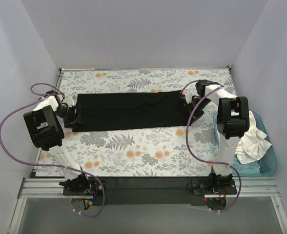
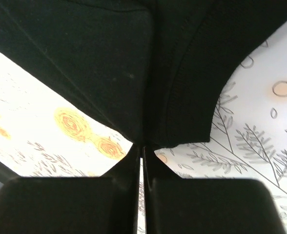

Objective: Fold and stack the t-shirts
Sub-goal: Fold the tshirt

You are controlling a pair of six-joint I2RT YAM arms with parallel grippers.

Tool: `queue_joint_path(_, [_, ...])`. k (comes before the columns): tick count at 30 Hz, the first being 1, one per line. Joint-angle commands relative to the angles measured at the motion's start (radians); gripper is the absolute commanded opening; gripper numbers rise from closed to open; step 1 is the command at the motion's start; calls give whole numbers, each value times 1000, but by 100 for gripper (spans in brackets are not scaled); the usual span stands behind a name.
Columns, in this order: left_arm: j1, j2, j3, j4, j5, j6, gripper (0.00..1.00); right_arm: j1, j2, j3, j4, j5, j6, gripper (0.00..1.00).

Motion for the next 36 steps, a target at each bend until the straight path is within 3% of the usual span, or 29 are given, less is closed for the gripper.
queue_joint_path(1, [27,44,-30,67,-204,64,63,-9,-38,5,-44,142,-53,1])
queue_joint_path(9, [41,-46,-115,49,-188,104,63,44,-143,-147,-64,192,-85,2])
queue_joint_path(10, [41,-54,-100,40,-145,112,63,45,-142,-140,-66,185,-82,11])
queue_joint_path(11, [38,-65,-80,14,-55,118,64,44,-142,-129,-70,163,-82,33])
queue_joint_path(12, [39,-84,-54,-6,19,130,65,44,-142,-86,-76,149,-82,47])
queue_joint_path(14, [38,-106,55,-51,211,161,69,44,-142,-16,-118,109,-89,61])
queue_joint_path(19, [-115,-135,250,-25,384,173,71,44,-139,258,-144,-23,-103,61])
queue_joint_path(26, [-443,-80,258,329,518,121,66,61,63,565,-123,-124,-168,56])
queue_joint_path(33, [-643,84,316,498,443,92,65,136,266,796,-104,-74,-160,55])
queue_joint_path(36, [-675,154,362,515,414,75,68,148,289,770,-55,-74,-108,58])
